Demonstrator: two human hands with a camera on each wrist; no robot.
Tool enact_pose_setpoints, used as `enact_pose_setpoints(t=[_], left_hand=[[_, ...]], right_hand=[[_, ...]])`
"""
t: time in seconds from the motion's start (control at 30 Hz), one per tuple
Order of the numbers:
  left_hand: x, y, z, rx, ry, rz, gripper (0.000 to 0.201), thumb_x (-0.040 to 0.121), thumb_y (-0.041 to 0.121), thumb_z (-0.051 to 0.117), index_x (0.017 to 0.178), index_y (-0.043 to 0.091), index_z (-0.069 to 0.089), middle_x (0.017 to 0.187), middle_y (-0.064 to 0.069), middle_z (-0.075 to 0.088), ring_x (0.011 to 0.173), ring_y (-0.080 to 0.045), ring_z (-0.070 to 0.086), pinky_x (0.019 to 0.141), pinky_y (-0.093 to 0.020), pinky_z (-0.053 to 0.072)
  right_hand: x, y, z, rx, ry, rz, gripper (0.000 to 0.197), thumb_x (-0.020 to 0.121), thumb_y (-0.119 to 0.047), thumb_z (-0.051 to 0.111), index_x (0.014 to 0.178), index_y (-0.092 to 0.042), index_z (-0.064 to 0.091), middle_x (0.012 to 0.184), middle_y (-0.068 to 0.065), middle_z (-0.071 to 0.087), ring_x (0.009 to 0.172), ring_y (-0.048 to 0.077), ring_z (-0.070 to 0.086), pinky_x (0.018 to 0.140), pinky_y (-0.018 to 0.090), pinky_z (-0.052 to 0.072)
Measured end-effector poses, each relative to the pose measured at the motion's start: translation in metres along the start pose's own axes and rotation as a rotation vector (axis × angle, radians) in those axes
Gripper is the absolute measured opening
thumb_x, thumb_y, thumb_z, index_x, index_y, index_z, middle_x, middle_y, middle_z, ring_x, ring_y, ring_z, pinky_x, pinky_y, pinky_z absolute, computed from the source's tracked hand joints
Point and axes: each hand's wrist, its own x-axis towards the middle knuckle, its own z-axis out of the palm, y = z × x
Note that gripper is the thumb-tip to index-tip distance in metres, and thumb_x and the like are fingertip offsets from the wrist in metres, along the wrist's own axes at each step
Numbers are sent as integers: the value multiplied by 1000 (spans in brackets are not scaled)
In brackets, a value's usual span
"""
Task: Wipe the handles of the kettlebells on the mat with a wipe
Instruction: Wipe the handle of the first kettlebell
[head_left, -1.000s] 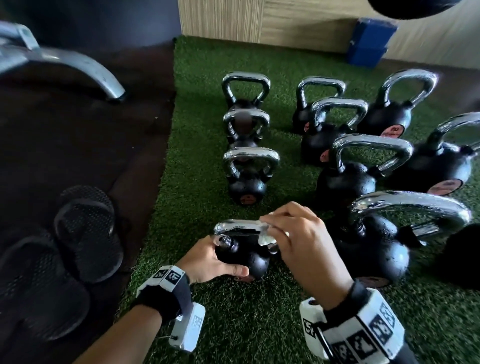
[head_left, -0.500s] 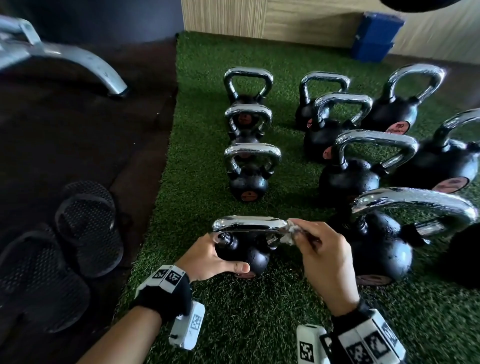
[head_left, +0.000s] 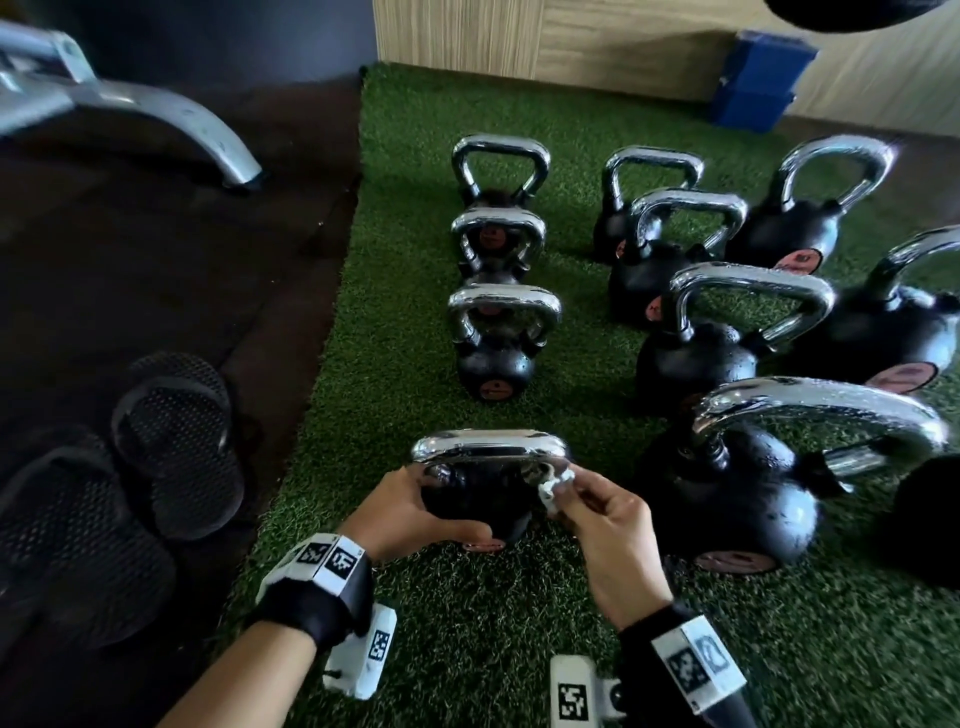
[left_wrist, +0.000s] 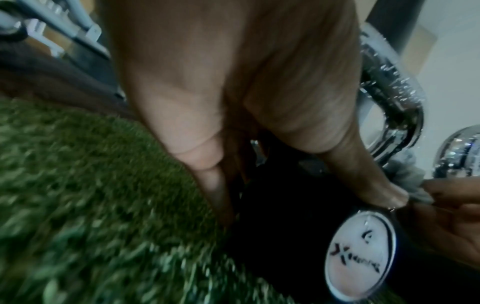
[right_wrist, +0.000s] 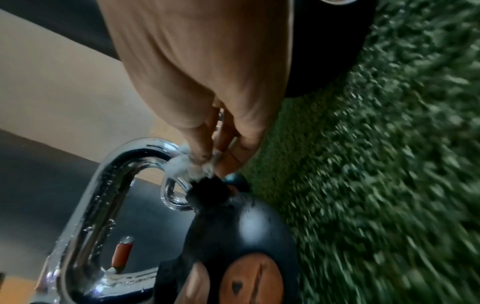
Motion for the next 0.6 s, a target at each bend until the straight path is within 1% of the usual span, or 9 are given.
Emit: enact_pose_setpoints(t=[0.07, 0.13, 0.17, 0.2, 0.27, 0.33, 0.37, 0.47, 0.6], left_hand=[[-10, 10, -4, 174, -25, -32, 62, 52, 64, 90, 104, 40, 69, 95, 24, 73, 88, 7, 67, 76, -17, 54], [-24, 15, -7, 409, -57, -17, 40, 69, 55, 82, 104, 41, 67, 100, 22, 73, 86, 5, 66, 75, -17, 51], [-36, 18, -9, 442, -8, -1, 24, 78, 49, 78, 100, 42, 71, 97, 24, 74, 83, 5, 67, 75, -16, 52], [-48, 18, -10, 392, 51, 11, 7, 86, 46, 75, 92, 43, 74, 91, 27, 75, 78, 6, 69, 72, -14, 52], [-68, 20, -8, 32, 109, 53, 12, 95, 46, 68, 89, 40, 77, 87, 22, 77, 75, 2, 73, 70, -18, 56], [-83, 31, -6, -410, 45, 42, 29, 94, 50, 62, 106, 30, 79, 102, 5, 80, 89, -13, 77, 81, -33, 63], [-88, 36, -5, -536, 6, 48, 37, 92, 51, 60, 113, 26, 78, 109, 1, 79, 96, -20, 77, 85, -37, 63], [-95, 46, -1, -659, -94, 103, 39, 98, 45, 56, 115, 18, 78, 111, -10, 78, 100, -29, 75, 87, -41, 63], [-94, 51, 6, -774, -24, 136, 36, 93, 41, 66, 113, 15, 80, 107, -13, 77, 96, -20, 73, 85, -35, 62]], right_hand=[[-1, -8, -11, -190, -25, 20, 21, 79, -28, 79, 99, -27, 80, 93, -1, 80, 90, 15, 76, 82, 29, 58], [-5, -19, -23, -360, -154, 65, 18, 78, -25, 82, 97, -27, 80, 90, -3, 80, 86, 14, 76, 76, 26, 59], [-8, -26, -25, -420, -236, 73, 18, 80, -22, 82, 97, -26, 80, 90, -4, 80, 85, 13, 76, 74, 23, 59], [-13, -34, -25, -453, -317, 65, 18, 80, -22, 81, 97, -28, 80, 91, -5, 80, 85, 11, 76, 73, 20, 58], [-24, -49, -18, -429, -410, 18, 17, 80, -28, 81, 96, -34, 79, 93, -7, 79, 87, 9, 76, 74, 17, 57], [-34, -61, -7, -424, -429, -57, 19, 78, -38, 81, 96, -38, 78, 96, -10, 79, 89, 7, 75, 76, 22, 59], [-38, -67, -1, -433, -428, -102, 21, 76, -42, 80, 97, -40, 78, 97, -12, 78, 90, 6, 74, 77, 23, 60], [-44, -79, 16, -432, -409, -254, 21, 75, -39, 82, 94, -37, 76, 94, -11, 77, 86, 8, 73, 75, 24, 60], [-45, -78, 29, -404, -290, -387, 29, 72, -17, 88, 89, -30, 69, 86, -7, 74, 71, 10, 66, 63, 28, 55]])
